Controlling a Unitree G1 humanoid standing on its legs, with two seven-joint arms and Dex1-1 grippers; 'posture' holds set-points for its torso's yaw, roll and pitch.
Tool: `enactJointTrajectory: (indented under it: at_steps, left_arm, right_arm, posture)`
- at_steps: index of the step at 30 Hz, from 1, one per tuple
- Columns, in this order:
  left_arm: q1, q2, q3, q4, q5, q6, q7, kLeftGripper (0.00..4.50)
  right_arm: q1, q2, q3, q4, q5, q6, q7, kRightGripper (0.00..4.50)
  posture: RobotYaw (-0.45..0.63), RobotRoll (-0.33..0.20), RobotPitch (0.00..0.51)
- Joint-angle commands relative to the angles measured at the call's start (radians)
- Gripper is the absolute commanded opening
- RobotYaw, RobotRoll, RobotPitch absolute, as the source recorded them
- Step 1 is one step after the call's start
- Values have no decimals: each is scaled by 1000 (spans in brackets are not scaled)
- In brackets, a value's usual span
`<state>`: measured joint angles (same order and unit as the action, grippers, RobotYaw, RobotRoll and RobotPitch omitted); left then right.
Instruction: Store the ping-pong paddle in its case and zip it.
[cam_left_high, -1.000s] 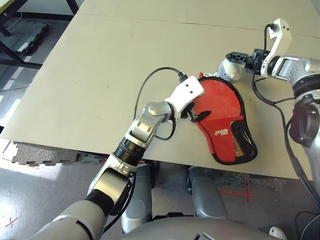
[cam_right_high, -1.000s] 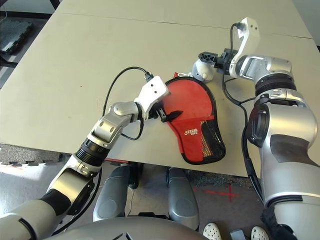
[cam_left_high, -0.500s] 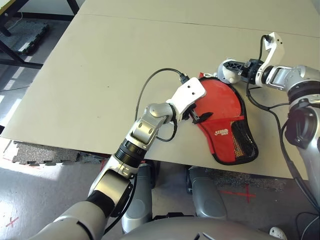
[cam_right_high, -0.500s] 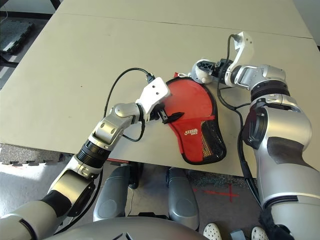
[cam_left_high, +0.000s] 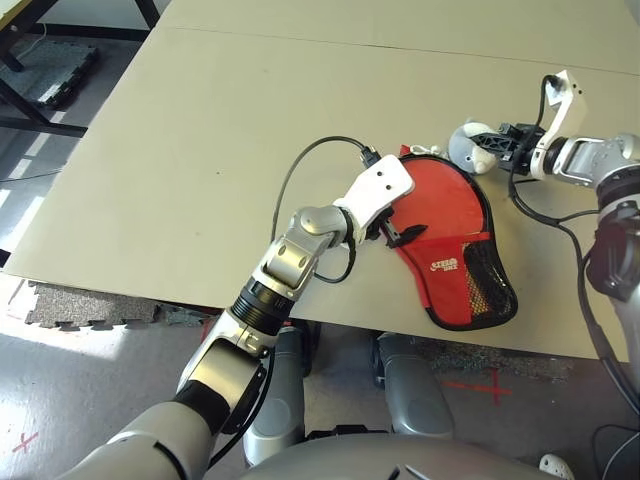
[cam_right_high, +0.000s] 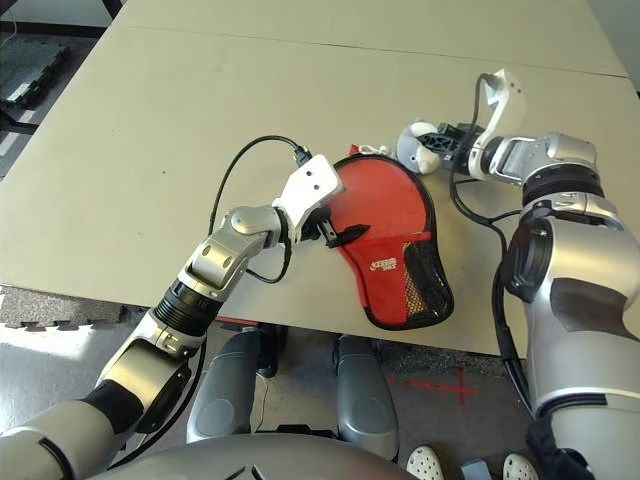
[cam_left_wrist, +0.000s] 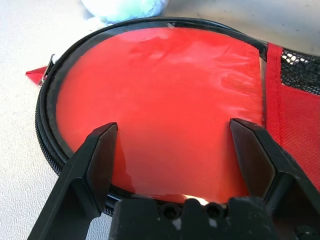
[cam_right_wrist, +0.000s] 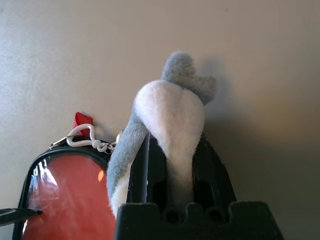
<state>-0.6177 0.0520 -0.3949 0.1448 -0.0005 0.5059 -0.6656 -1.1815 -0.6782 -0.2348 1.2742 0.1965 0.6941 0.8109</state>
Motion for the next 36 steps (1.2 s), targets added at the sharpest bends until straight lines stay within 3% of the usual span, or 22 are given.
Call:
enactJointTrajectory:
  at_steps: [1, 17, 22, 27, 32, 36]
  left_arm:
    - [34, -6, -53, 93, 13, 48, -14, 4500]
    - [18, -17, -55, 126, 13, 32, -15, 4500]
    - [7, -27, -55, 153, 14, 16, -14, 4500]
    - [-4, -41, -54, 186, 16, -3, -10, 4500]
    - [-14, -54, -51, 215, 19, -19, -9, 4500]
    - [-23, -64, -48, 245, 22, -34, -7, 4500]
  right_arm:
    - [16, -59, 33, -13, -41, -11, 31, 249]
    - [46, -258, 176, -11, -167, -87, 245, 231]
    - [131, -375, 314, -32, -264, -155, 571, 231]
    - [234, -460, 390, -55, -295, -200, 793, 229]
    - [406, -551, 534, -223, -75, -161, 804, 222]
    - [742, -773, 665, -648, 318, -60, 804, 218]
  posture:
    - [-83, 0, 288]
    - [-111, 0, 280]
    - [-135, 0, 276]
    - [-154, 0, 273]
    - [-185, 0, 270]
    - [-198, 0, 270]
